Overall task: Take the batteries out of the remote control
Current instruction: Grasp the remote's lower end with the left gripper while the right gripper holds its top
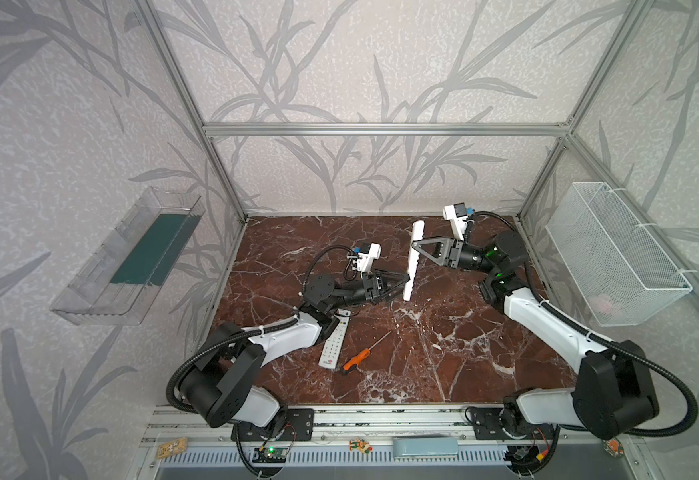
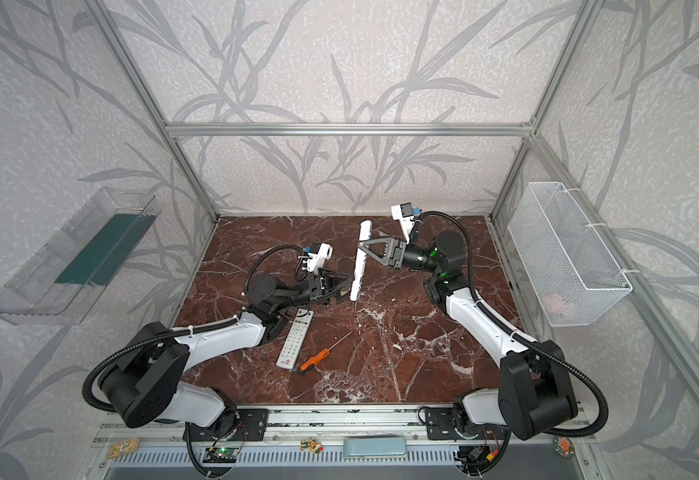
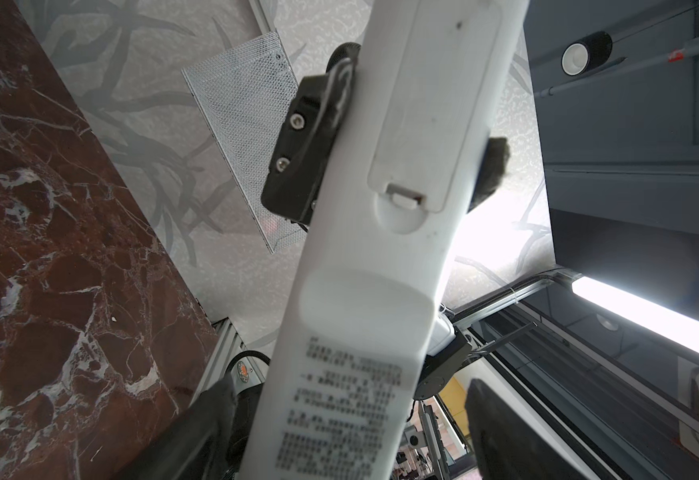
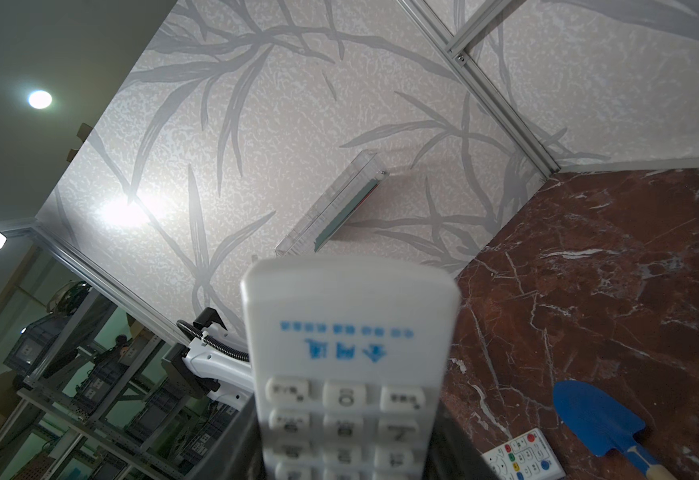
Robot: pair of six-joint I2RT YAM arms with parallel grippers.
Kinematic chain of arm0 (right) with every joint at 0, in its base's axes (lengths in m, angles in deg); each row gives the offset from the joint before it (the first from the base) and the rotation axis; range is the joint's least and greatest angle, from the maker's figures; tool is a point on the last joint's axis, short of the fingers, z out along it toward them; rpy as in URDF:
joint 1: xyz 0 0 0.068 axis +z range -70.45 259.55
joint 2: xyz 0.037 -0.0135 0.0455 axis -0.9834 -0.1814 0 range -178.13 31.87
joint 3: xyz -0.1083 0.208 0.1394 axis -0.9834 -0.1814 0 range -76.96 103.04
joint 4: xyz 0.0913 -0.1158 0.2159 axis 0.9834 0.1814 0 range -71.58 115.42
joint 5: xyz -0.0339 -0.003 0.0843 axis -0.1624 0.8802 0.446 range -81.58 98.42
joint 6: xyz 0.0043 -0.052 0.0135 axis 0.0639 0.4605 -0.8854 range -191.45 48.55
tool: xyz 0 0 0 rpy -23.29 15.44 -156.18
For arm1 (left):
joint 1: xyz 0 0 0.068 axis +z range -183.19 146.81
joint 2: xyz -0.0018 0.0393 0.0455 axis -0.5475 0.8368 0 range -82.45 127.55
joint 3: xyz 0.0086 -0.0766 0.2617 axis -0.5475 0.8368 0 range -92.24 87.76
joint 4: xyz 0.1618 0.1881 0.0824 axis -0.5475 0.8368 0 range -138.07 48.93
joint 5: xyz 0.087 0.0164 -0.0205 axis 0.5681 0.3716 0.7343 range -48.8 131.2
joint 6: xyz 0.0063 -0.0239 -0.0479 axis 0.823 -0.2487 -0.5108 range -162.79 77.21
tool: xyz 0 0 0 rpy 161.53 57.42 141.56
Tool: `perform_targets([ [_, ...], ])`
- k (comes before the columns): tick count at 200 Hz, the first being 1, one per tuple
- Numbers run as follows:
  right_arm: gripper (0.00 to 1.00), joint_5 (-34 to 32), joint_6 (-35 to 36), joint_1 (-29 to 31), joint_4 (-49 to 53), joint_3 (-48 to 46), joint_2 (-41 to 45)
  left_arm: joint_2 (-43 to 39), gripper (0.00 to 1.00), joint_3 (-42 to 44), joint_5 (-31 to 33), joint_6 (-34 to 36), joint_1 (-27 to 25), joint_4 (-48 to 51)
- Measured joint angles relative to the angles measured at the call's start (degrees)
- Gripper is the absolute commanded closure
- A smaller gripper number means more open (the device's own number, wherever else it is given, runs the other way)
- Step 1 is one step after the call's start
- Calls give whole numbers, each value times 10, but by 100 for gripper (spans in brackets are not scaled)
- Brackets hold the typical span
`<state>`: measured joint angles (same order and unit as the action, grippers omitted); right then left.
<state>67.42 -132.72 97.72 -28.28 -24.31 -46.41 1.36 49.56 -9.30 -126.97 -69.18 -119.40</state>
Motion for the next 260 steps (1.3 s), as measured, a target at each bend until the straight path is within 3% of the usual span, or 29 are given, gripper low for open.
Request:
perform_targets([
  [75, 73, -4, -31, 0, -19, -12, -1, -6, 21, -9, -26, 51, -5, 44],
  [122, 72, -6, -41, 1, -23, -19, -1, -12, 48, -19, -38, 80, -7, 87],
  [144, 66, -10, -60, 1, -15, -23, -1, -11, 58, -22, -45, 98, -7, 83],
  [159, 54, -10, -62, 1, -14, -23, -1, -11, 61, -22, -47, 100, -7, 86],
  [175, 23, -10, -59, -1, -8, -23, -1, -11, 65, -22, -50, 104, -6, 92],
  [191, 5, -12, -43, -6, -2, -24, -1, -14, 67, -23, -56, 112, -5, 125],
  [206, 1, -20, -26, -18, 28, -24, 4, -25, 68, -30, -63, 149, 0, 208],
  [220, 1, -37, 5, -37, 105, -26, 19, -51, 71, -57, -55, 235, 3, 363],
  [243, 1, -104, 106, -71, 319, -11, 64, -87, 72, -152, 13, 418, 5, 661],
  [260, 1, -164, 184, -79, 471, 18, 91, -91, 72, -217, 72, 534, 5, 820],
])
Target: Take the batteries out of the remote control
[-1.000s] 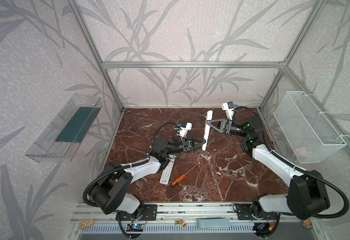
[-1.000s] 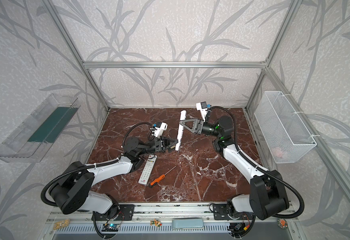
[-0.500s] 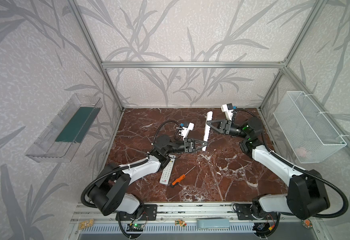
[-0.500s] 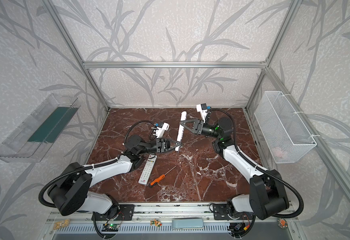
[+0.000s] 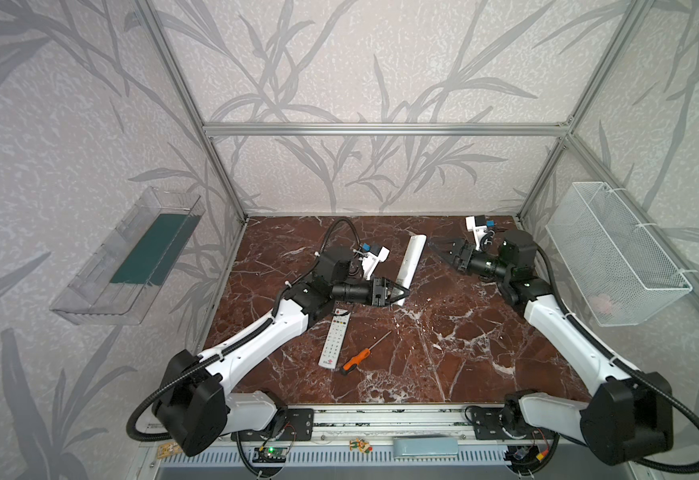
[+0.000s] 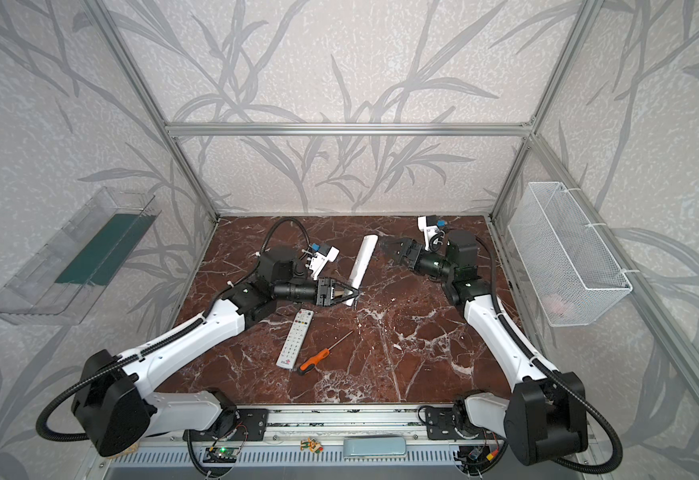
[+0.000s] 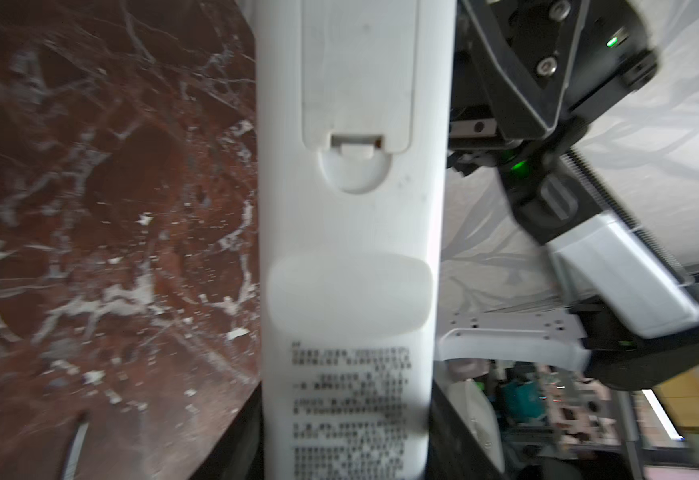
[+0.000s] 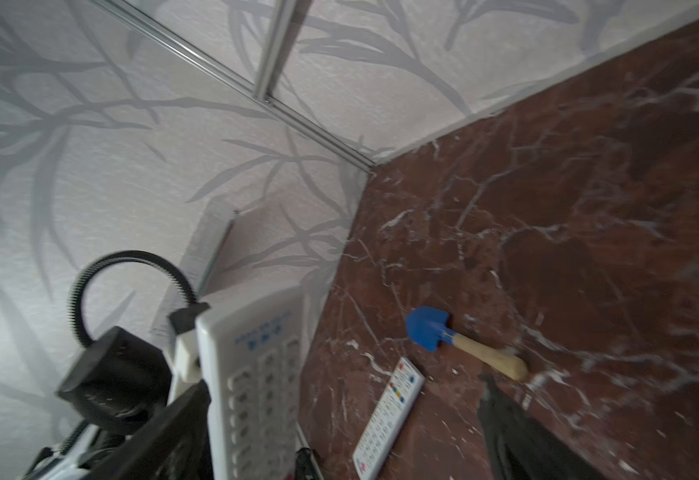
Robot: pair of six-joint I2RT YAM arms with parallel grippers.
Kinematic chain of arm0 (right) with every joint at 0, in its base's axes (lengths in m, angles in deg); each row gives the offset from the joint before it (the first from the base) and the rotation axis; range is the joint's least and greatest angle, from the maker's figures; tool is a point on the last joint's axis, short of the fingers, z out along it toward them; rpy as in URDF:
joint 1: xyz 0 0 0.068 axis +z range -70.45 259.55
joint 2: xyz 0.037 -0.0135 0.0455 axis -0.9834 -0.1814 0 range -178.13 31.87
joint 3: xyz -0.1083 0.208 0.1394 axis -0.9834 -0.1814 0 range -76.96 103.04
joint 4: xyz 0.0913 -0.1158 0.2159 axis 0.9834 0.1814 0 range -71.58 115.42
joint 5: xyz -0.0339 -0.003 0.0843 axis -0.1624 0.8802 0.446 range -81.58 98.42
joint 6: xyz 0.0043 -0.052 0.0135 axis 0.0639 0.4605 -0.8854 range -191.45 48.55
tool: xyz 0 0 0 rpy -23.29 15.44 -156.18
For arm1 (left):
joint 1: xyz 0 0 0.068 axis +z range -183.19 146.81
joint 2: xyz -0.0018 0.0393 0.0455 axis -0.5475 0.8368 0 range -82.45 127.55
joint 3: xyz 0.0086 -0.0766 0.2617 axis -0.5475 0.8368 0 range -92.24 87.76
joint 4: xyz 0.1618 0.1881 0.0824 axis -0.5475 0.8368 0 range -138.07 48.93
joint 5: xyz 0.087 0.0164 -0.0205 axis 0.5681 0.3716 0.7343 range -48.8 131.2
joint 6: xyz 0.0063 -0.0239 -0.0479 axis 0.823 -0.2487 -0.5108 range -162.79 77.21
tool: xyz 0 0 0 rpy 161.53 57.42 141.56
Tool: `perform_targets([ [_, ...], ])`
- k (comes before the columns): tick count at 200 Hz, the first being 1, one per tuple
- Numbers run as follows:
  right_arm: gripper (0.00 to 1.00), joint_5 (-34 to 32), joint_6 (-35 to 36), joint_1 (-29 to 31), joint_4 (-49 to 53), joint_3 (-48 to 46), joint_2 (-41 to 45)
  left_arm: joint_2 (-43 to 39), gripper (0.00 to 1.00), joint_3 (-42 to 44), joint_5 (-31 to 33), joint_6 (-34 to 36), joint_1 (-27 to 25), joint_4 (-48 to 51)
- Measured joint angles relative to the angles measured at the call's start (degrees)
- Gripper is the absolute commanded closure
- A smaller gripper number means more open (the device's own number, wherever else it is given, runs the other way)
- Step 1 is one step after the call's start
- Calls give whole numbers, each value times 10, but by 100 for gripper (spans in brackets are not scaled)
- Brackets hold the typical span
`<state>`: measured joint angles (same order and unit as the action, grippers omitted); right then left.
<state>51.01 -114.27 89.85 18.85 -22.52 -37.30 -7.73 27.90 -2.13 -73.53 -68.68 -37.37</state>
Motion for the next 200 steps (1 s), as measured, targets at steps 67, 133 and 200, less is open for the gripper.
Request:
perform_targets([
  [67, 1, -82, 190, 0, 323, 43, 38, 183, 76, -144, 251, 315, -59, 407],
  [133, 0, 16, 188, 4, 318, -24, -27, 193, 76, -184, 308, 415, -90, 461],
  [200, 10, 96, 133, 69, 210, -49, -95, 131, 77, -161, 292, 439, -116, 427],
])
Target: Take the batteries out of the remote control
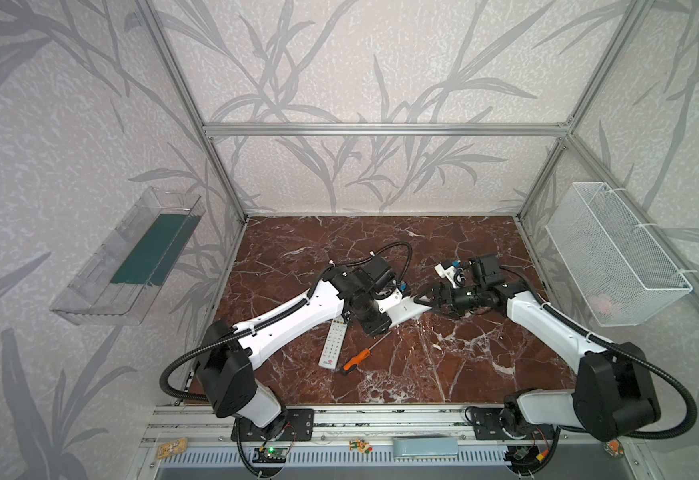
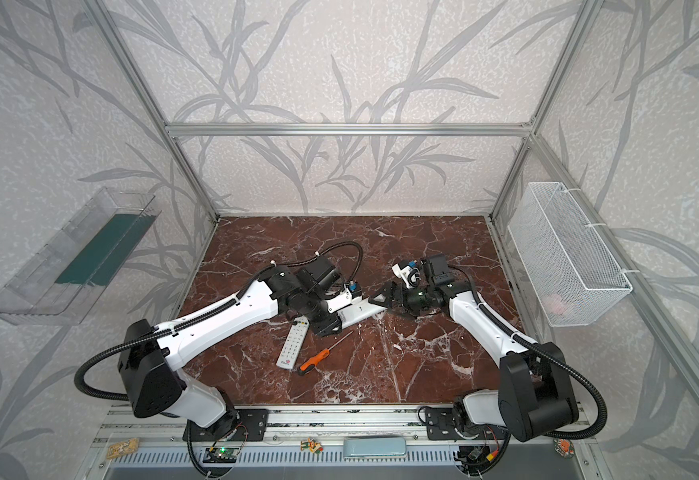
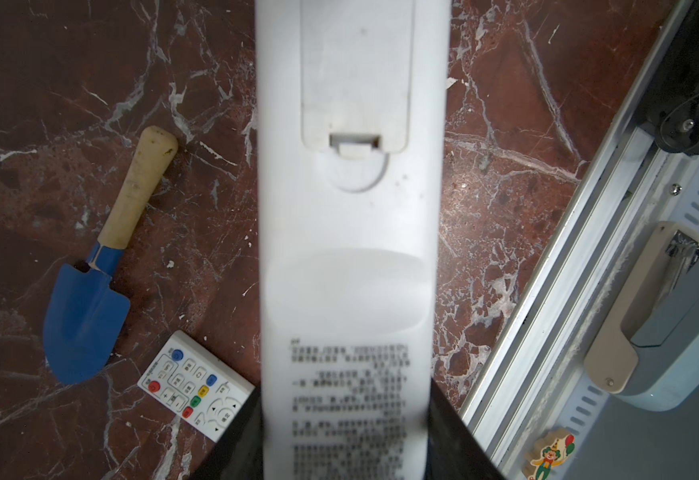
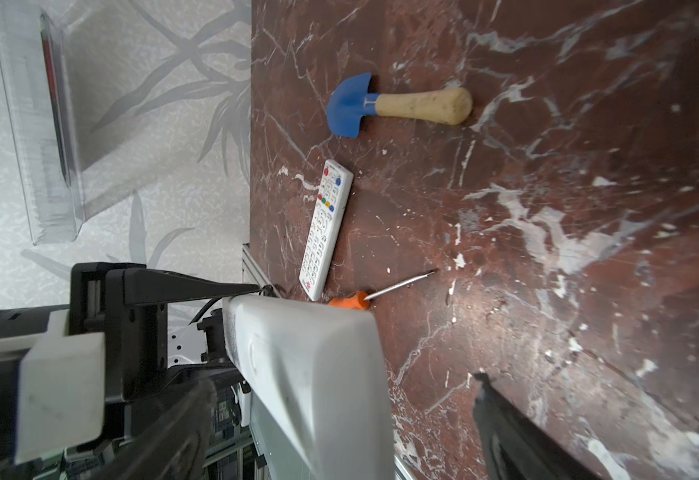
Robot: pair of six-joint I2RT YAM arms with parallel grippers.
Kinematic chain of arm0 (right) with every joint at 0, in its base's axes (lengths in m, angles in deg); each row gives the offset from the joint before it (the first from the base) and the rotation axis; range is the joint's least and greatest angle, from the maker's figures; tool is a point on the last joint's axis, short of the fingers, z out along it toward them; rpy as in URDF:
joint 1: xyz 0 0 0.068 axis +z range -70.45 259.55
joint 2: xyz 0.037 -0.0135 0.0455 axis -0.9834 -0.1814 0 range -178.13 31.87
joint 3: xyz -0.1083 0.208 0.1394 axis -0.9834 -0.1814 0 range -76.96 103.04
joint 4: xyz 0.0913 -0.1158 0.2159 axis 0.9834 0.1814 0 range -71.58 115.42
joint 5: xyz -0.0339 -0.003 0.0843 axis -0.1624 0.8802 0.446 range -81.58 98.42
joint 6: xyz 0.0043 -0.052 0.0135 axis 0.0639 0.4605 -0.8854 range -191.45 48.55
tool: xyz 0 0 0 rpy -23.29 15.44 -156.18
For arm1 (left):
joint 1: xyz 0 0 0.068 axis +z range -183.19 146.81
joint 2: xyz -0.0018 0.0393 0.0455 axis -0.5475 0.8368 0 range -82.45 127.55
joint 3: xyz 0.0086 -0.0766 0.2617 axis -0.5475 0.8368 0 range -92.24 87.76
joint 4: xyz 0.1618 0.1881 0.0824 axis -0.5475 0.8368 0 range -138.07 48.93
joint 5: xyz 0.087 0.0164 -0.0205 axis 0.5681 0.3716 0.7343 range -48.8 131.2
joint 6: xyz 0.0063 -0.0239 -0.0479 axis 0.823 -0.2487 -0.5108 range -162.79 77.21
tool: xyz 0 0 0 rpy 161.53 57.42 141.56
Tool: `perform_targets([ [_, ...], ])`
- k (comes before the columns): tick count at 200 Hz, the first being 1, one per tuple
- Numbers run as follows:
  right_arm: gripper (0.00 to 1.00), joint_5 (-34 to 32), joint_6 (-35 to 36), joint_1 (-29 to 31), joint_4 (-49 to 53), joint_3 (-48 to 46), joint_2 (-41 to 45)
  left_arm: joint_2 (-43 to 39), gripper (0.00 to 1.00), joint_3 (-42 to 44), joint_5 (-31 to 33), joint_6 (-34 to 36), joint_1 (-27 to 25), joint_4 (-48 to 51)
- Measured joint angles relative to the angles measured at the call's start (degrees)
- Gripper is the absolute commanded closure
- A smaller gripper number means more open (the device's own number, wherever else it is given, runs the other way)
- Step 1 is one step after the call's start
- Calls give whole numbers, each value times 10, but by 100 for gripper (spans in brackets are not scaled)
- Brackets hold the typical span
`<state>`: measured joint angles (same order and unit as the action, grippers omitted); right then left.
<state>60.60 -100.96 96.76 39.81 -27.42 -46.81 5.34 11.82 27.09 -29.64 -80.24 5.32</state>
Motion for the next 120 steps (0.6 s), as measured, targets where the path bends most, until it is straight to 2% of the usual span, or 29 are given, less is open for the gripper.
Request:
perform_targets([
  [38, 25, 14, -24, 25, -42, 0, -18, -16, 77, 23, -15, -1, 0, -28],
  [86, 59, 17, -58, 26, -98, -13, -18, -27, 77, 48, -33, -1, 0, -48],
  [96, 63, 21, -67, 26, -109, -20, -18, -29, 78, 50, -34, -1, 0, -50],
  [120, 64, 35, -89, 26, -126, -24, -14, -32, 78, 59, -35, -2, 0, -54],
])
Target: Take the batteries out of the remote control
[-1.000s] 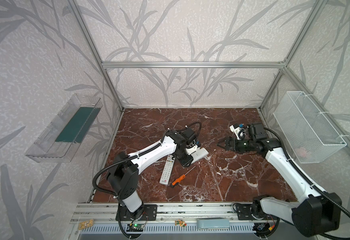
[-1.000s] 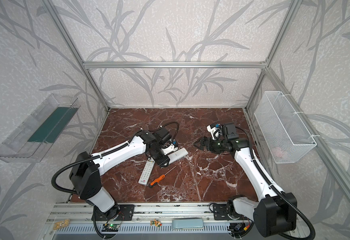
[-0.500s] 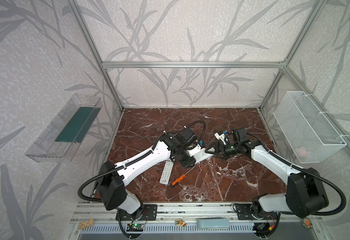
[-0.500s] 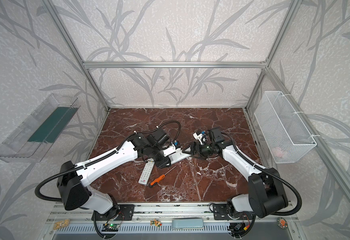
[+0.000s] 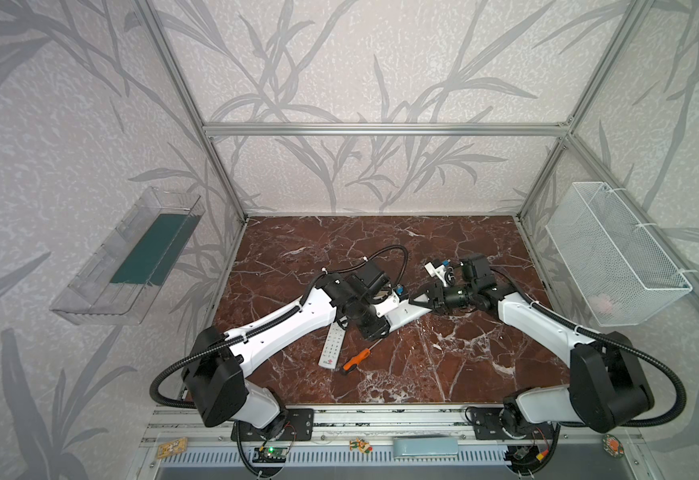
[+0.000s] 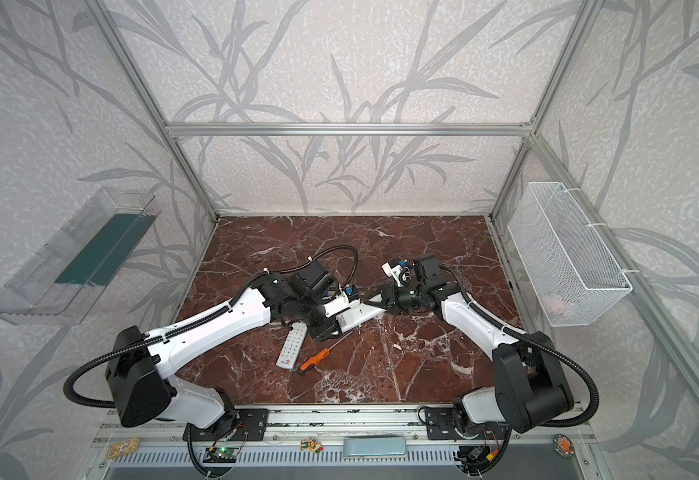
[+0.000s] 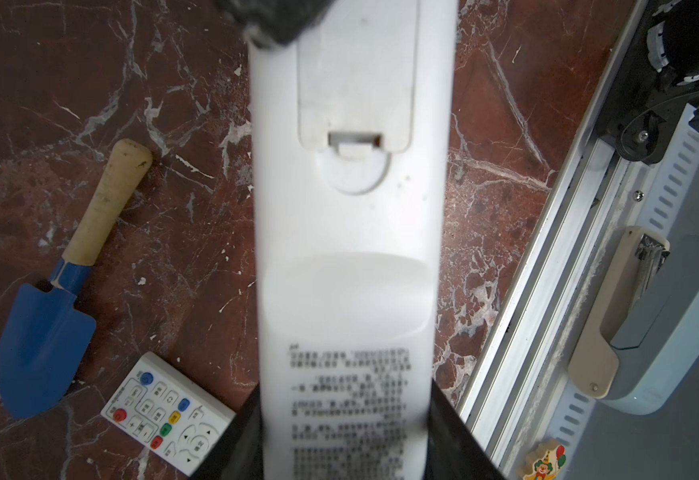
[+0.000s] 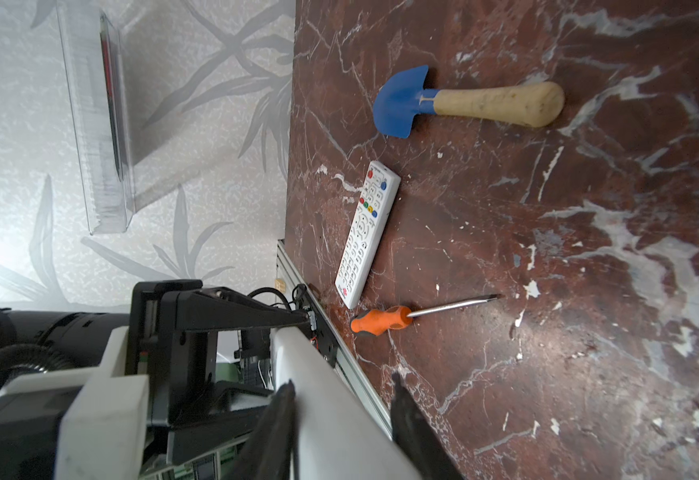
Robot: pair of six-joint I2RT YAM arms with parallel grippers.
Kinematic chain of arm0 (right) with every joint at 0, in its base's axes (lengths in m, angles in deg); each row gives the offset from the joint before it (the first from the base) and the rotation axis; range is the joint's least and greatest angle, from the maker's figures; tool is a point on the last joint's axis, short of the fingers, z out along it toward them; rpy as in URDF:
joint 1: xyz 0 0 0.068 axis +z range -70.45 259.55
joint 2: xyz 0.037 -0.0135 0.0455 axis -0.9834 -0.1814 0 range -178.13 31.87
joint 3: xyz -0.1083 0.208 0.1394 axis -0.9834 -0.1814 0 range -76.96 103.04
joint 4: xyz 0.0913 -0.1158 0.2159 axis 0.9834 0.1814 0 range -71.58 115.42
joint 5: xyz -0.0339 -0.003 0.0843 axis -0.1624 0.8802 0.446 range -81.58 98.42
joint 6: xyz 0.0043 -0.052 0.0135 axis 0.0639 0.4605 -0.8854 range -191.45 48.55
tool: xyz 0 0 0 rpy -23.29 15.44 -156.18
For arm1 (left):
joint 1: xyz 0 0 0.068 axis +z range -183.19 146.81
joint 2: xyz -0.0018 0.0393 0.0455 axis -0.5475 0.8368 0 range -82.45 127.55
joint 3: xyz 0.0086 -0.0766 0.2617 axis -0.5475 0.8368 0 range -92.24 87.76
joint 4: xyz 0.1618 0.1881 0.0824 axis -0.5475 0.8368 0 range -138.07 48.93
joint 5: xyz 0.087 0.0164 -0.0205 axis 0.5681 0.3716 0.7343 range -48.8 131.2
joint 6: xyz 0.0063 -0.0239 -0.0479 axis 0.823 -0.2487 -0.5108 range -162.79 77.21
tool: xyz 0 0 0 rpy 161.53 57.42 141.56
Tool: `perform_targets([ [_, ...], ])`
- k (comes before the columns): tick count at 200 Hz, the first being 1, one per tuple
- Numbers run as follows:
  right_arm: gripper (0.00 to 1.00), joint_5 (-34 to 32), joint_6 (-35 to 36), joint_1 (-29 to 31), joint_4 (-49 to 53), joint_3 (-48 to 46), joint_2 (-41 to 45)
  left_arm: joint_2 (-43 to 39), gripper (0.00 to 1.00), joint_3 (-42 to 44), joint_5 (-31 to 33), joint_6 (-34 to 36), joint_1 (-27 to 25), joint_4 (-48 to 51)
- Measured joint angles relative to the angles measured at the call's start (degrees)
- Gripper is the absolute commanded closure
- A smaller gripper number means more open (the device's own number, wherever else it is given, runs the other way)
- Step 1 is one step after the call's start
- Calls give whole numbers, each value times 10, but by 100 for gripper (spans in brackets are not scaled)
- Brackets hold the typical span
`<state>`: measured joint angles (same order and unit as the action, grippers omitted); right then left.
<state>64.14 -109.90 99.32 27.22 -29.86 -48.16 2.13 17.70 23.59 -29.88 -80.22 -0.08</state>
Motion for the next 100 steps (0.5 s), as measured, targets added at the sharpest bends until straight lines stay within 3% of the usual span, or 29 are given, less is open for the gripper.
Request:
perform_targets([
  [25, 65, 9, -19, 0, -20, -8, 3, -6, 78, 3, 2, 0, 0, -2],
  [60, 77, 39, -49, 0, -48, -17, 5, -12, 75, 15, 2, -2, 0, -4],
  [81, 81, 43, -53, 0, -51, -18, 17, -15, 66, 22, 2, -5, -2, -14],
  [100, 85, 41, -56, 0, -50, -18, 25, -26, 49, 31, 4, -11, -2, -26],
])
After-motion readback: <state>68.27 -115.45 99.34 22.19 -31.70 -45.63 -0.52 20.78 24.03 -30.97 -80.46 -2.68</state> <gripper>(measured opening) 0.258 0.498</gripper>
